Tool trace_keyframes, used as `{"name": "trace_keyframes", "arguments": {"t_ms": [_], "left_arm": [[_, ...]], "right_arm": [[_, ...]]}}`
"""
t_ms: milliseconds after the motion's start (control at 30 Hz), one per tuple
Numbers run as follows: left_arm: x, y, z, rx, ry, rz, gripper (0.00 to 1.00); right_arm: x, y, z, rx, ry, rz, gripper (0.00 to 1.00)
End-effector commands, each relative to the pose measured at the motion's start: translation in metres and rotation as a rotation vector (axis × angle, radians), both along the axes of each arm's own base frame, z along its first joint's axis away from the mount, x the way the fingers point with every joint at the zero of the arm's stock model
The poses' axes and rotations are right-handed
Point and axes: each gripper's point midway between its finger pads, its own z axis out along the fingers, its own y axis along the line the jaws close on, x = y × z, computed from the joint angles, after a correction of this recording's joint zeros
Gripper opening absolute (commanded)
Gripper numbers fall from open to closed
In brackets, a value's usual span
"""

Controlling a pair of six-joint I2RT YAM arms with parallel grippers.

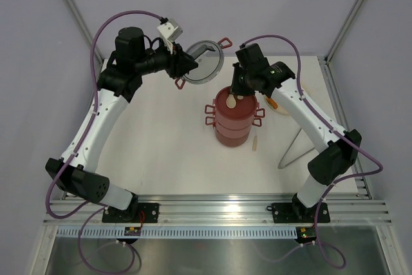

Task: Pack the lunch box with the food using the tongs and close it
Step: Place the utensils in the packing box.

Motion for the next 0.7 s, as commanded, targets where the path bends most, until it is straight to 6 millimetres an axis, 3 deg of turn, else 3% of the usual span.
{"name": "trace_keyframes", "arguments": {"t_ms": [0, 133, 233, 367, 500, 667], "left_arm": [[-0.001, 0.004, 0.026, -0.039, -0.091, 0.013, 0.0], [-0.002, 0.003, 0.027, -0.038, -0.091, 0.011, 0.0], [0.0, 0.003, 0.026, -0.037, -0.085, 0.012, 0.0], [0.003, 0.002, 0.025, -0.04, -0.077, 0.013, 0.0], [0.004, 0.0, 0.029, -0.048, -0.075, 0.006, 0.0], [0.006, 0.001, 0.032, -0.053, -0.072, 0.018, 0.0]], "right_arm": [[0.002, 0.017, 0.02, 0.041, -0.054, 0.054, 0.19], [-0.001, 0.019, 0.025, 0.053, -0.065, 0.063, 0.32], [-0.004, 0.015, 0.034, 0.057, -0.091, 0.058, 0.48], [-0.009, 0.006, 0.053, 0.076, -0.143, 0.032, 0.51], [-0.018, -0.019, 0.081, 0.067, -0.232, -0.033, 0.51], [-0.037, -0.068, 0.092, -0.005, -0.303, -0.173, 0.52]]}}
